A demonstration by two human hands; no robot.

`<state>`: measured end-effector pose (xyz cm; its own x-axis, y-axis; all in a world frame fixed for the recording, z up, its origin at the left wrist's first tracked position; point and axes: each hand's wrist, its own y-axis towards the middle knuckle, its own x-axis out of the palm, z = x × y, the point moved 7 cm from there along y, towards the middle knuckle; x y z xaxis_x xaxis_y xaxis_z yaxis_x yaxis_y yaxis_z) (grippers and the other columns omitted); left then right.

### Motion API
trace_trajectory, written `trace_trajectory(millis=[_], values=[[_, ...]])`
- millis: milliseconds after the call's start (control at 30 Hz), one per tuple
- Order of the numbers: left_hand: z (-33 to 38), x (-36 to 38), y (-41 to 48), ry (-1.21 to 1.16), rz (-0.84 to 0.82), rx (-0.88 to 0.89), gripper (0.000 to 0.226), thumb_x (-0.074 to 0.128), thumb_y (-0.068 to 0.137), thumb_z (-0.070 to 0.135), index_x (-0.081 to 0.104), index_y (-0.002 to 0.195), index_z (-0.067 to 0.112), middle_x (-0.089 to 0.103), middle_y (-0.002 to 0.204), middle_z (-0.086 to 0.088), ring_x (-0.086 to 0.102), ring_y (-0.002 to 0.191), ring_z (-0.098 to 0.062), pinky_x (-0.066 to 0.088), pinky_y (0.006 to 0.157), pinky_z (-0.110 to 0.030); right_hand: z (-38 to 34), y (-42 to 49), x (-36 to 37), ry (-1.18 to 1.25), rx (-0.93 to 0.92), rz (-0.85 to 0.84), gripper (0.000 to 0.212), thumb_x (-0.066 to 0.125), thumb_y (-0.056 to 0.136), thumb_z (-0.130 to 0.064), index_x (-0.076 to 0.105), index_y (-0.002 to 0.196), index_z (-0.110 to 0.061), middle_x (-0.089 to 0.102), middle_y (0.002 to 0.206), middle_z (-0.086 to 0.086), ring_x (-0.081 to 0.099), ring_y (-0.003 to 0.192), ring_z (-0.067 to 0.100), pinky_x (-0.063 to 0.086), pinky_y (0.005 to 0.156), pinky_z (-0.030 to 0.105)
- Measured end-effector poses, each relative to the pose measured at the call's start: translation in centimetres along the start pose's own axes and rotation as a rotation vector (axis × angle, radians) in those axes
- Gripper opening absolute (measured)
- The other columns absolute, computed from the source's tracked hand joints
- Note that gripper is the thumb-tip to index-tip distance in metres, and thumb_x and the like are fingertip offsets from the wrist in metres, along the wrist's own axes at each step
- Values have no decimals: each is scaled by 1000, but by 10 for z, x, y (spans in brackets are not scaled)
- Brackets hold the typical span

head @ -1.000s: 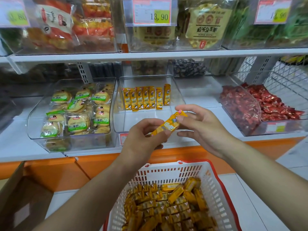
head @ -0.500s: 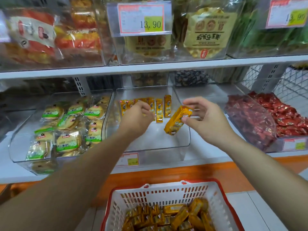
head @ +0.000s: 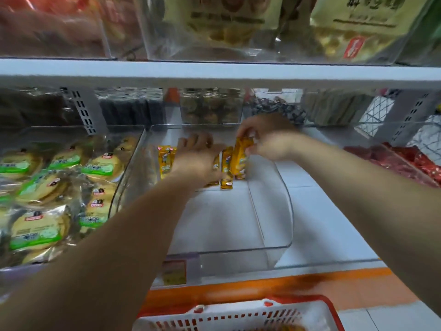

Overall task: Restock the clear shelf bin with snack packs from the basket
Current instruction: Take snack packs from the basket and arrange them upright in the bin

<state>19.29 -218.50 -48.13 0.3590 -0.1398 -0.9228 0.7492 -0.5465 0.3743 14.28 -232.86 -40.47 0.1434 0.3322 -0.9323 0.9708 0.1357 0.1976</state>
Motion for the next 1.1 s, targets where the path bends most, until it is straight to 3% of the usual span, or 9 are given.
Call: trace_trajectory(millis=[167, 267, 567, 933, 1000, 1100], values=[[5, 0, 3, -9, 21, -45, 81, 72, 68, 76, 55, 138, 39, 47, 134, -5, 43, 125, -32, 36, 96, -42, -2, 19, 12, -47, 27, -55, 40, 80, 78, -9, 61, 98, -38, 62, 104, -8, 60, 102, 16, 52, 89, 34], [8, 1, 2, -36, 30, -57, 82, 72, 65, 77, 55, 137, 41, 45, 135, -6, 42, 124, -32, 36, 96, -42, -3, 21, 13, -60, 12, -59, 39, 77, 79, -9, 61, 100, -38, 65, 110, -5, 61, 105, 18, 53, 91, 38], [-7, 6, -4, -88, 76, -164, 74, 83, 67, 62, 56, 133, 40, 44, 134, -2, 44, 120, -29, 35, 96, -42, 3, 21, 12, -2, 20, -32, 37, 76, 84, -12, 64, 110, -35, 65, 114, -6, 61, 107, 17, 54, 91, 38], [-18, 9, -6, -194, 109, -175, 72, 87, 68, 53, 58, 132, 36, 47, 131, -1, 47, 117, -27, 33, 92, -37, -16, 38, 23, -305, 45, -5, 40, 81, 79, -23, 67, 116, -28, 66, 118, -2, 63, 108, 24, 52, 90, 36], [-17, 9, -7, -205, 115, -183, 71, 87, 69, 50, 59, 132, 36, 48, 131, -2, 47, 116, -27, 34, 91, -36, -19, 40, 26, -360, 45, 4, 34, 82, 77, -24, 69, 108, -28, 67, 110, -2, 63, 103, 24, 49, 88, 34], [-16, 9, -8, -220, 131, -195, 70, 87, 69, 46, 61, 133, 33, 50, 130, -3, 48, 115, -28, 35, 92, -37, -23, 44, 35, -526, 23, -33, 19, 80, 73, -23, 65, 83, -28, 57, 80, -8, 57, 88, 20, 43, 83, 37]])
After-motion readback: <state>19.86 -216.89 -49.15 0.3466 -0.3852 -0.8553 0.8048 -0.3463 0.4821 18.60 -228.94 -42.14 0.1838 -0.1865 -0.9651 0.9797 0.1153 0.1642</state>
